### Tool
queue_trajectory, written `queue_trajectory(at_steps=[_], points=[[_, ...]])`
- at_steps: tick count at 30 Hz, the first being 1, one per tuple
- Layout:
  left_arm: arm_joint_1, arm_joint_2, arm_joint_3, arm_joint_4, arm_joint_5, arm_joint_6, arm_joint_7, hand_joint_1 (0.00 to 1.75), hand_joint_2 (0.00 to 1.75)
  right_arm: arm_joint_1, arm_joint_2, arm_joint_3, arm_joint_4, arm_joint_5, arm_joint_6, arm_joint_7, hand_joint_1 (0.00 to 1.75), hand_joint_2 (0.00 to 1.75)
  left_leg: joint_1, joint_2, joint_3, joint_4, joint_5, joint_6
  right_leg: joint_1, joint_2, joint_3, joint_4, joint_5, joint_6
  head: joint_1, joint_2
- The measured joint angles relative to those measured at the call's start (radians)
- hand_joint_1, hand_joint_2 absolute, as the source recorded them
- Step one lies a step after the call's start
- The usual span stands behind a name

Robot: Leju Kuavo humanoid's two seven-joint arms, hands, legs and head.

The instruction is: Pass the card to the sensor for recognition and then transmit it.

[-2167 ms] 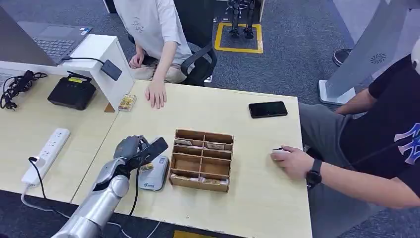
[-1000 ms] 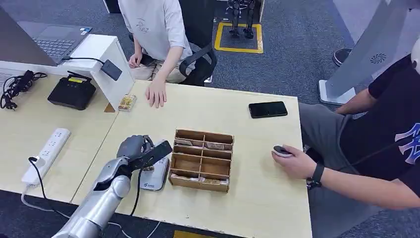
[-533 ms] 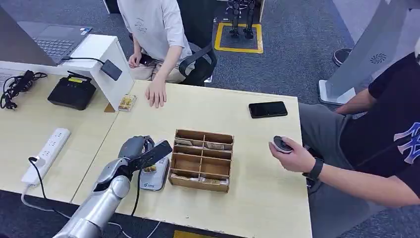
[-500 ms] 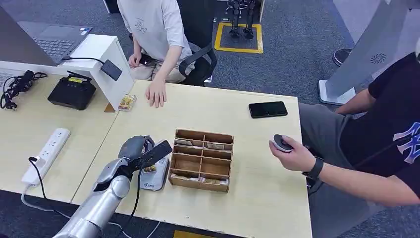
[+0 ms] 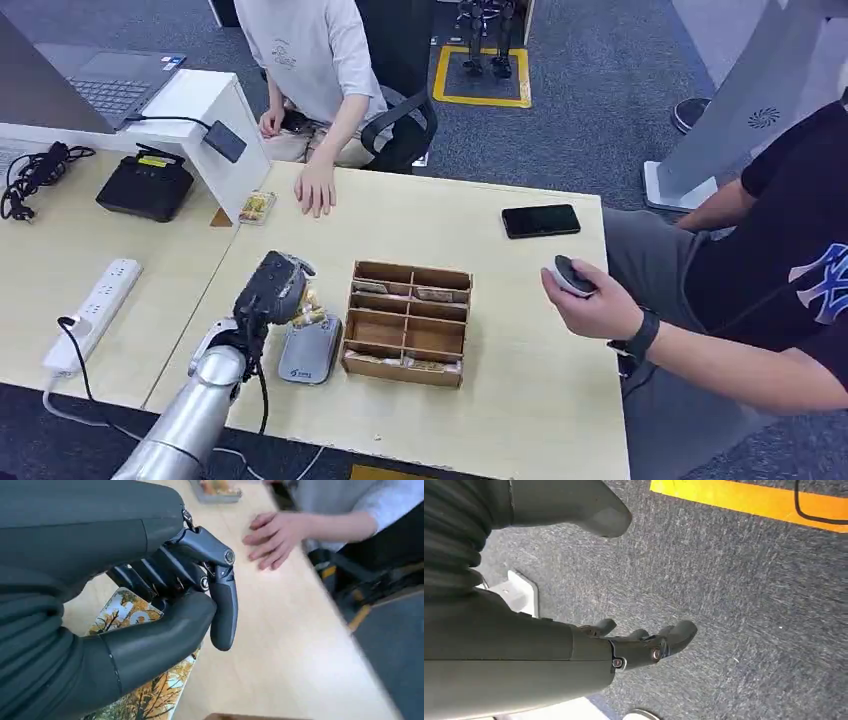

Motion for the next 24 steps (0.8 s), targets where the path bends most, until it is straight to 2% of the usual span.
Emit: queue_trajectory(at_steps=[2, 3, 11, 14, 16, 20, 21, 24], points=[[-0.007, -0.004, 0.023, -0.018, 0.073, 0.057, -0.106, 1.75, 1.75, 0.000, 0.000, 0.005, 0.000, 0.000, 0.000, -0.003, 0.00, 1.75, 0.000, 0.000, 0.000, 0.000, 0.000, 0.000, 0.000, 0.000, 0.000, 0.000, 0.000, 0.000, 0.000, 0.000], [-0.014, -0.004, 0.029, -0.027, 0.087, 0.074, -0.126, 1.75, 1.75, 0.000, 0.000, 0.007, 0.000, 0.000, 0.001, -0.005, 0.00, 1.75, 0.000, 0.000, 0.000, 0.000, 0.000, 0.000, 0.000, 0.000, 0.000, 0.000, 0.000, 0.000, 0.000, 0.000], [-0.064, 0.016, 0.077, -0.079, 0.147, 0.103, -0.157, 1.75, 1.75, 0.000, -0.001, 0.027, 0.000, 0.000, 0.008, -0.014, 0.00, 1.75, 0.000, 0.000, 0.000, 0.000, 0.000, 0.000, 0.000, 0.000, 0.000, 0.000, 0.000, 0.000, 0.000, 0.000], [-0.078, 0.026, 0.083, -0.082, 0.137, 0.124, -0.170, 1.75, 1.75, -0.002, -0.003, 0.034, 0.000, 0.000, 0.013, -0.014, 0.00, 1.75, 0.000, 0.000, 0.000, 0.000, 0.000, 0.000, 0.000, 0.000, 0.000, 0.000, 0.000, 0.000, 0.000, 0.000], [-0.090, 0.036, 0.083, -0.083, 0.038, 0.189, -0.186, 1.75, 1.75, -0.003, -0.005, 0.037, 0.000, 0.000, 0.023, -0.014, 0.00, 1.75, 0.000, 0.000, 0.000, 0.000, 0.000, 0.000, 0.000, 0.000, 0.000, 0.000, 0.000, 0.000, 0.000, 0.000], [-0.112, 0.066, 0.074, -0.082, -0.304, 0.363, -0.184, 1.75, 1.75, -0.006, -0.011, 0.053, 0.000, 0.000, 0.040, -0.018, 0.00, 1.75, 0.000, 0.000, 0.000, 0.000, 0.000, 0.000, 0.000, 0.000, 0.000, 0.000, 0.000, 0.000, 0.000, 0.000], [-0.116, 0.073, 0.070, -0.081, -0.352, 0.392, -0.179, 1.75, 1.75, -0.008, -0.012, 0.056, 0.000, 0.000, 0.042, -0.020, 0.00, 1.75, 0.000, 0.000, 0.000, 0.000, 0.000, 0.000, 0.000, 0.000, 0.000, 0.000, 0.000, 0.000, 0.000, 0.000], [-0.124, 0.084, 0.064, -0.077, -0.392, 0.420, -0.178, 1.75, 1.75, -0.012, -0.015, 0.060, 0.000, 0.000, 0.042, -0.020, 0.00, 1.75, 0.000, 0.000, 0.000, 0.000, 0.000, 0.000, 0.000, 0.000, 0.000, 0.000, 0.000, 0.000, 0.000, 0.000]])
